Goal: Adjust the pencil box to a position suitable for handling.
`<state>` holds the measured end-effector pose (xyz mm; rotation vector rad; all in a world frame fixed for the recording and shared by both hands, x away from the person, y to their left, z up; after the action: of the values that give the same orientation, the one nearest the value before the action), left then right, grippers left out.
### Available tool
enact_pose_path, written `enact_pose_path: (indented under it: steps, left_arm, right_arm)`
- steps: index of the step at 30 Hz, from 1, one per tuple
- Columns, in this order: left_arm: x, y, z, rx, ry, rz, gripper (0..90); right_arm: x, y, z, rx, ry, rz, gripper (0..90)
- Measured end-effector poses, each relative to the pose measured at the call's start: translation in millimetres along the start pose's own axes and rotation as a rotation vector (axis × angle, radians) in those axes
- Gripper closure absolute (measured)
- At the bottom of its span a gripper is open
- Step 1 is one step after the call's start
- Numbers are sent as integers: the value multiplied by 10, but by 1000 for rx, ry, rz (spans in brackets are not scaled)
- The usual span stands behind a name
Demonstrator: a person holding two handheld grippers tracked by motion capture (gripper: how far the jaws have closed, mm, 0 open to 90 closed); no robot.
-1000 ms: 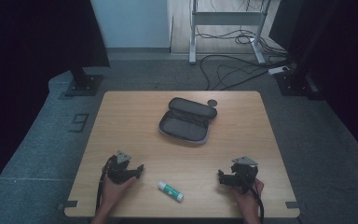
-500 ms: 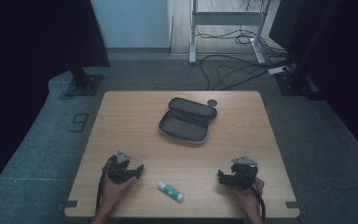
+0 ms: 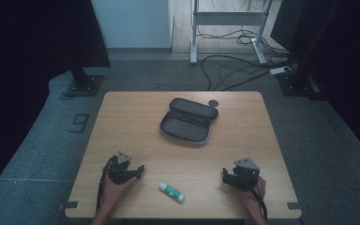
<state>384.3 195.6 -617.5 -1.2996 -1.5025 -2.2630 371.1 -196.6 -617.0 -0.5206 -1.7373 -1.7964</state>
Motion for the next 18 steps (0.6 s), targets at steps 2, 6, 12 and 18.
enact_pose_path:
  steps: [2, 6, 12, 18]
  left_arm:
    - [10, -2, 14, -2, 8, -2, 260]
    - [47, 37, 12, -5, 13, -19, 269]
    - [157, 199, -15, -22, 12, -72, 271]
    - [213, 360, 51, 9, -7, -112, 276]
  right_arm:
    - [10, -5, 26, -13, 25, 10, 130]
    - [26, 4, 70, -22, 54, 13, 133]
    - [70, 57, 134, -37, 92, -2, 143]
    - [74, 200, 218, -47, 132, -19, 158]
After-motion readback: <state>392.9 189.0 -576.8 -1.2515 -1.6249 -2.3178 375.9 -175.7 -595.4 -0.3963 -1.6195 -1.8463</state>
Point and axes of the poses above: each handheld gripper's, and its own axes: x roughly backward along the jaws, y roughly out of its top, z roughly to its left, the point moved 10 cm from there along -x, roughly forward along the jaws, and after that the axes turned 11 degrees about -x, right-handed, at the moved point
